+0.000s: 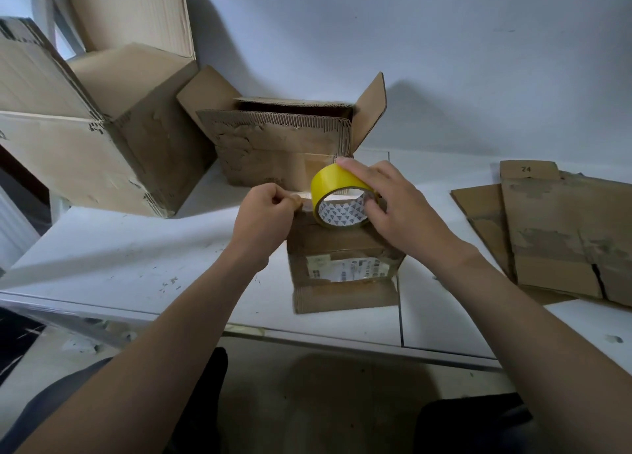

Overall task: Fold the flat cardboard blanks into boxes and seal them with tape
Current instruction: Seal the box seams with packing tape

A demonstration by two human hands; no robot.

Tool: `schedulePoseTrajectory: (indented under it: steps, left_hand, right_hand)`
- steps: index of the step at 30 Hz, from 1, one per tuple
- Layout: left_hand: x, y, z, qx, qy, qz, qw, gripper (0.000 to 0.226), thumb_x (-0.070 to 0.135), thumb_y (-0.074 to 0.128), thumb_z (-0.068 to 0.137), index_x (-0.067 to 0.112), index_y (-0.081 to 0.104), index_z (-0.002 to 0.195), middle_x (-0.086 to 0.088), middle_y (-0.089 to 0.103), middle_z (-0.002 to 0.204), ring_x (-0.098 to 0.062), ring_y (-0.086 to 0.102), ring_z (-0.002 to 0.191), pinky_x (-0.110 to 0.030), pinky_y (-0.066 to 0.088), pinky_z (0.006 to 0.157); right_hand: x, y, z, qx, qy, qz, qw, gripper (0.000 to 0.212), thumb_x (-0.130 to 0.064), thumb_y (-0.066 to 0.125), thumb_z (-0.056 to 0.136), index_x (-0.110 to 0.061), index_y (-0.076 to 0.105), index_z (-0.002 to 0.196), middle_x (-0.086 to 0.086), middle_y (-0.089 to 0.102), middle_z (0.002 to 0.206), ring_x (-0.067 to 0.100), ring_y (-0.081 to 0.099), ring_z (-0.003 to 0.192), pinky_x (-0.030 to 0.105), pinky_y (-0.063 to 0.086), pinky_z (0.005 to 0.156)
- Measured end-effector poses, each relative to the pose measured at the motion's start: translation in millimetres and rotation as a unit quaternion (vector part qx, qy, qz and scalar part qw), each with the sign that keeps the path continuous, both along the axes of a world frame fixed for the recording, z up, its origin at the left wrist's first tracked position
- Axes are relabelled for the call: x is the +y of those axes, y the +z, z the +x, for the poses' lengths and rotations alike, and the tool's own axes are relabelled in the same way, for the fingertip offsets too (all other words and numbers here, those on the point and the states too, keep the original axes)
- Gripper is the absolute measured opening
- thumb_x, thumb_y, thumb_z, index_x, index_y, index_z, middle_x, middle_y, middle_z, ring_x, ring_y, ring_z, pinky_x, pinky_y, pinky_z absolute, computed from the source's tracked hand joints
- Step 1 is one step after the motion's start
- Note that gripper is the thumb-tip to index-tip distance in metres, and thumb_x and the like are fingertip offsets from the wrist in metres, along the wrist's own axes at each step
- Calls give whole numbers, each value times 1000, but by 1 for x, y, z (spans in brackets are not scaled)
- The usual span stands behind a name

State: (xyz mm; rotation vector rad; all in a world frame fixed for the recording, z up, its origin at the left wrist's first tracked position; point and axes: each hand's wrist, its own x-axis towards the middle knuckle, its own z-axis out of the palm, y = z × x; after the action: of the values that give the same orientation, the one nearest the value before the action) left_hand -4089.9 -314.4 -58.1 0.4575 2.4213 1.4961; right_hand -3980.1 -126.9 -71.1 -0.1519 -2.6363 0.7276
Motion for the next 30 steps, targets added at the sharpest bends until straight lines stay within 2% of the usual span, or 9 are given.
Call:
schedulePoseTrajectory:
  steps: [2,5,9,13,17,22,26,30]
  left_hand:
    - [-4,2,4,-39,14,29,999,19,16,59,98,6,62,82,-21,69,97,-36,65,102,-61,57,83]
    - [-7,2,7,-72,20,56,996,20,15,58,100,6,58,82,-27,66,106,-39,64,108,-59,59,81]
    - [-14,4,1,-61,21,67,996,22,18,59,101,7,62,82,-11,70,95,-23,68,100,-39,62,73]
    - [-21,1,-1,-44,8,42,998,24,22,61,99,9,66,80,-8,73,89,-21,68,95,-48,55,90]
    - [-35,3,-5,-46,39,70,996,19,21,61,100,7,67,88,-1,75,89,-15,69,95,-43,53,87]
    - [-43,-5,-5,-85,47,68,993,21,21,58,102,10,64,84,-2,73,92,-17,68,97,-39,53,85]
    - [-45,-8,-4,-104,53,76,990,22,19,59,102,10,63,82,-2,72,90,-13,68,92,-39,54,87]
    - [-52,-8,-7,-120,51,87,988,22,17,59,101,9,64,81,-1,74,86,-14,69,91,-41,54,89]
  right_hand:
    - [0,-1,-1,1,7,-1,1000,70,-9,46,98,-53,30,150,-10,40,112,7,48,87,21,46,70]
    - [-2,-1,-1,-2,27,-2,1000,69,-9,46,99,-51,30,151,-11,38,113,4,45,88,14,42,69]
    - [2,3,-1,-10,26,11,1000,70,-9,48,98,-52,30,151,-11,42,115,8,49,92,20,46,71]
    - [-4,10,1,-13,24,30,999,74,-6,50,95,-53,34,149,-11,44,114,10,50,93,19,44,70]
    - [-1,17,7,-7,-4,58,998,74,-1,45,91,-53,45,144,-5,46,123,19,53,90,29,48,68]
    - [5,14,16,-13,-13,60,998,75,-3,47,92,-56,41,145,-5,44,128,23,56,96,41,54,69]
    - [-2,15,17,-2,-19,76,997,71,1,49,91,-48,50,142,2,43,134,26,56,101,33,51,70]
    - [-13,17,16,4,-34,116,993,69,4,54,88,-46,55,136,6,43,137,32,53,108,47,56,72]
